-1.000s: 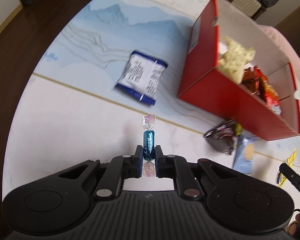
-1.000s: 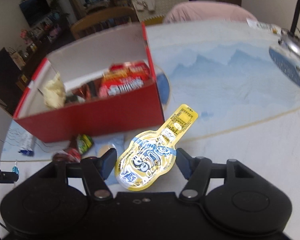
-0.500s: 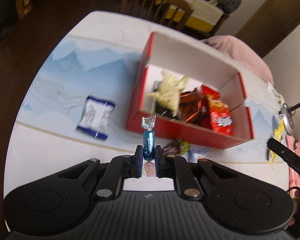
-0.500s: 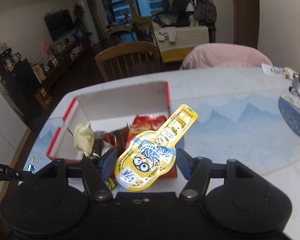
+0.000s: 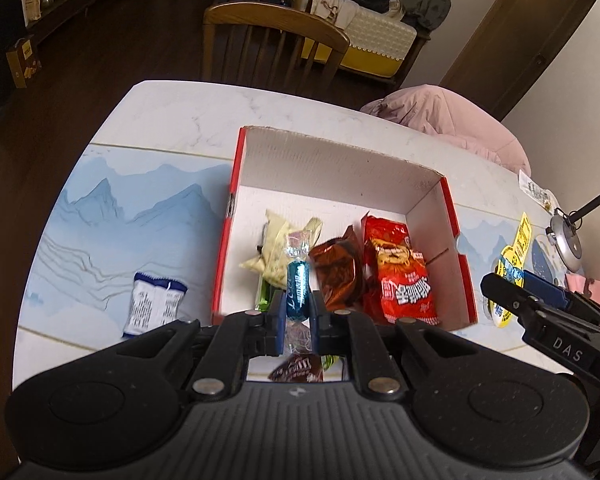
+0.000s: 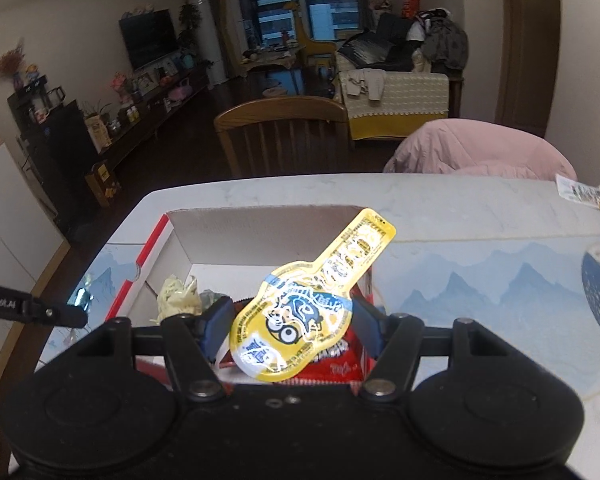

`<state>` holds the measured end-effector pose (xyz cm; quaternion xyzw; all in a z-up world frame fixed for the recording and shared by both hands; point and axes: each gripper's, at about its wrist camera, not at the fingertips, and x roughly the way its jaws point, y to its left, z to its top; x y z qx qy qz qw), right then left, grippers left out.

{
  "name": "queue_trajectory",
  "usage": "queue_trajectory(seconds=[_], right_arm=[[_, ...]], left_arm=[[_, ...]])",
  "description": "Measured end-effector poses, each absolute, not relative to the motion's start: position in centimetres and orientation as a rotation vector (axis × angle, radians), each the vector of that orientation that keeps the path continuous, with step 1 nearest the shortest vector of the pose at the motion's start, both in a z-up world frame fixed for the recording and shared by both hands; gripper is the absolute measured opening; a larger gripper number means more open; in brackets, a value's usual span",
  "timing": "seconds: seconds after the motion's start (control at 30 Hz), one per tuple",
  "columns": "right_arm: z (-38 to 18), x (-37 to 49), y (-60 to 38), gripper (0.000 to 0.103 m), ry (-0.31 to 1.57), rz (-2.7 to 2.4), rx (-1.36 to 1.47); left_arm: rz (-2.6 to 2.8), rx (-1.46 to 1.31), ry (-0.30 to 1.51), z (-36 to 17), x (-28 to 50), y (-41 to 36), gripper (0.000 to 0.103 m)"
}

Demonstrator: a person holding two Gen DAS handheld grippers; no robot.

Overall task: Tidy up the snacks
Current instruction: 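Carry the blue candy with left tool while right tool carries the yellow packet into the box, then open left tool to drop the blue candy while right tool releases the yellow packet in the box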

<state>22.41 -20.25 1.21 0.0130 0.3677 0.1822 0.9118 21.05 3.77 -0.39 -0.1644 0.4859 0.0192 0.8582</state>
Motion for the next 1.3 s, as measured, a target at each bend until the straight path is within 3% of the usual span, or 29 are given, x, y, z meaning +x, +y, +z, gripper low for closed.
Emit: queue_trajectory(seconds=[0.5,0.8,1.3], right_arm=[[-3.0,26.8,-17.1,0.064,0.862,0.456,-0.130],[-6.6,28.1,-15.0,0.064,0.935,0.471,-0.206],[-7.4,28.4,-14.8,0.068,0.952,0.446,-0.230]], left_arm=[[0.115,-0.270,1.087,-3.7,26.4,3.6,0.012],[0.138,-0.238,1.143,-6.5,26.6,3.5,0.012],[0.152,-0.242,1.164,-7.5,25.6,4.1,0.012]])
